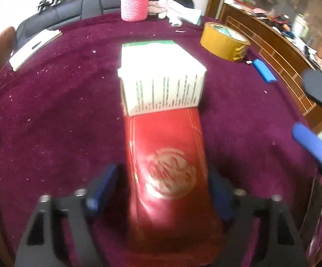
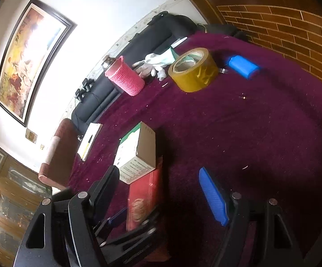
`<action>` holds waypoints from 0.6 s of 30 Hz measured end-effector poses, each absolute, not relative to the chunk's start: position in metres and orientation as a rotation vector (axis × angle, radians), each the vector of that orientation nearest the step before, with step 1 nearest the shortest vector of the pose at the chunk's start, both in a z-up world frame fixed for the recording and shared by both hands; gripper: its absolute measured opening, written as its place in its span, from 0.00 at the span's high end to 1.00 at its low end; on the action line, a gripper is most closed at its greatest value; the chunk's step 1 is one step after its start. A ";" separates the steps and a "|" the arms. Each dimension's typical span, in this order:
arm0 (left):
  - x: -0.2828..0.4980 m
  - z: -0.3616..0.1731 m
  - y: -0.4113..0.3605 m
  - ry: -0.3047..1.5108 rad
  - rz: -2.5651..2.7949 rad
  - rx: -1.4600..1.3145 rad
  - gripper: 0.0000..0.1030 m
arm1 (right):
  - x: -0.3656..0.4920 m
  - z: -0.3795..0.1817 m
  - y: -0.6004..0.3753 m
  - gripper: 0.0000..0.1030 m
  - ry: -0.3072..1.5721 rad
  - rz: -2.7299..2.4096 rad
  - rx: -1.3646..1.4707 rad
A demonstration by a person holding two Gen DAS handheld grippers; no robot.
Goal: Organize objects
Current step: 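Grasp the red foil packet with the left gripper while the right gripper grasps the white-green medicine box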
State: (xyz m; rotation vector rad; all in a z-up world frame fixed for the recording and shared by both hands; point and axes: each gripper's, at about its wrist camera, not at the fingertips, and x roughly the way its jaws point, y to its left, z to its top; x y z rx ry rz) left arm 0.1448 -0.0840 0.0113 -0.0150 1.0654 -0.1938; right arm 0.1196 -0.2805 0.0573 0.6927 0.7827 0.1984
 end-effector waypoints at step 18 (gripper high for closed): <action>0.063 0.009 0.004 0.926 -0.205 -0.007 0.40 | 0.172 0.064 -0.178 0.08 0.865 0.107 0.319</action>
